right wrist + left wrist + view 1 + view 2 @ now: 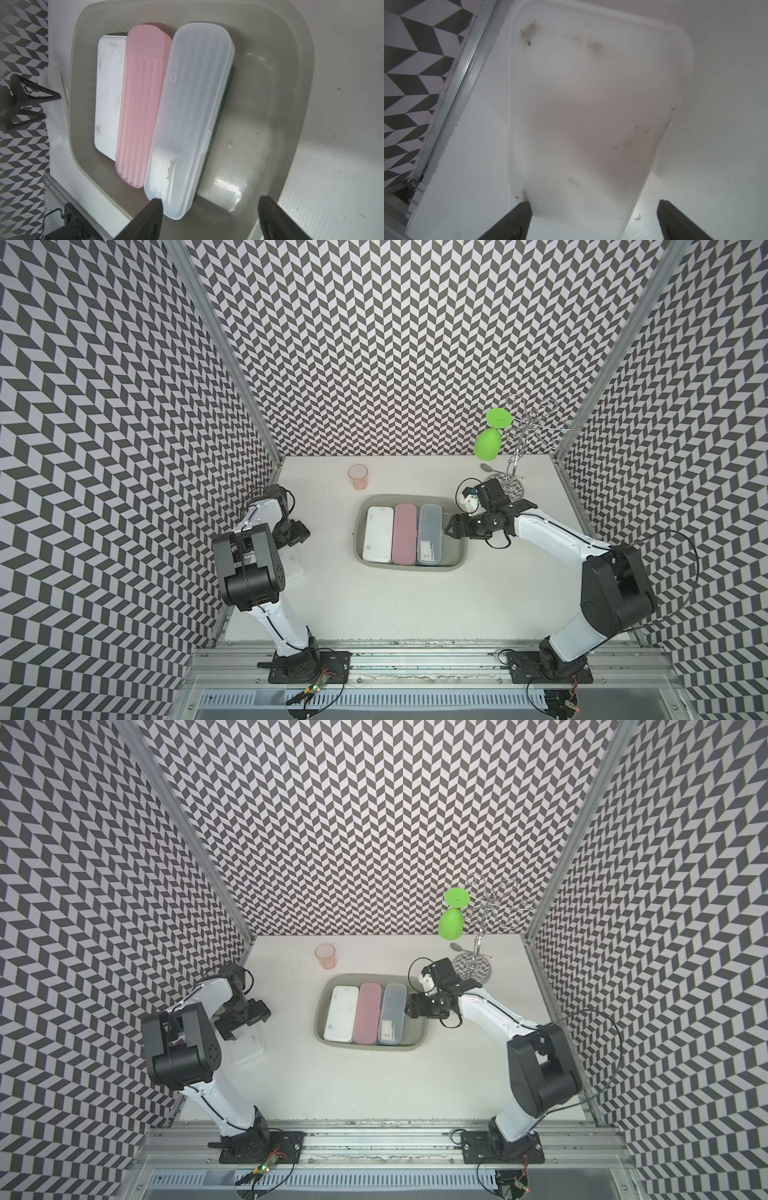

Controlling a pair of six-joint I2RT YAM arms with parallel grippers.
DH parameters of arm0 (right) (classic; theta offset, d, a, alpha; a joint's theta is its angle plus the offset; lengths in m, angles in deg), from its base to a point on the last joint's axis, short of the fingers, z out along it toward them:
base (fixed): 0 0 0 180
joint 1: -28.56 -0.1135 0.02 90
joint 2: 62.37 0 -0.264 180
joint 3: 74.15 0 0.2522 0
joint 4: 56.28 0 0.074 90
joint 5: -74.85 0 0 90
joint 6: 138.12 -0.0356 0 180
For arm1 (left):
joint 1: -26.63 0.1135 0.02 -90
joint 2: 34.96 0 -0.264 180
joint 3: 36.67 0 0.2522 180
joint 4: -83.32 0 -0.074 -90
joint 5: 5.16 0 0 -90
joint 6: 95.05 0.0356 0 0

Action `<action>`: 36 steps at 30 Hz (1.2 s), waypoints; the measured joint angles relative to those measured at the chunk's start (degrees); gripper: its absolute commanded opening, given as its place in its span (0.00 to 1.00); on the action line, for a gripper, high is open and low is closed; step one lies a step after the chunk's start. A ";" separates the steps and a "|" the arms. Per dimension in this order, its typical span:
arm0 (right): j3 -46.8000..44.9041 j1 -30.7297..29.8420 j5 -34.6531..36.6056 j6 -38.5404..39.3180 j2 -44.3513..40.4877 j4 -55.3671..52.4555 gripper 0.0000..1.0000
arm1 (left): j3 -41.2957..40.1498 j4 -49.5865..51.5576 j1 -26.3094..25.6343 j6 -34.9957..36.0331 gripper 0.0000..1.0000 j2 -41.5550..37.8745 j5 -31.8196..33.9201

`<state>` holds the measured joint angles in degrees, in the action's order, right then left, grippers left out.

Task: Put the pencil case into the storage box
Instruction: Pick up the pencil case from the center of the board.

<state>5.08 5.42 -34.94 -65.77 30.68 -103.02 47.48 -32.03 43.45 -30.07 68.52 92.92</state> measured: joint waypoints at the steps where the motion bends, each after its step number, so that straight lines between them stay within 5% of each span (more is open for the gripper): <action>1: 0.00 0.00 0.02 0.02 0.00 0.00 0.77 | -0.55 -0.52 0.04 0.11 1.00 -0.33 -0.04; 20: 0.81 0.00 -0.02 0.13 1.05 -1.51 0.77 | 4.68 2.45 1.27 0.35 1.00 -6.93 -3.61; 36: 2.10 -0.07 -0.20 1.14 1.57 -3.08 0.77 | -9.73 -1.33 7.67 4.11 1.00 -10.21 -6.27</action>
<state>7.18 5.36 -35.13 -64.63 32.26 -106.10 37.76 -33.36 51.12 -25.96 58.31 86.65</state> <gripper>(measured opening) 0.766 0.998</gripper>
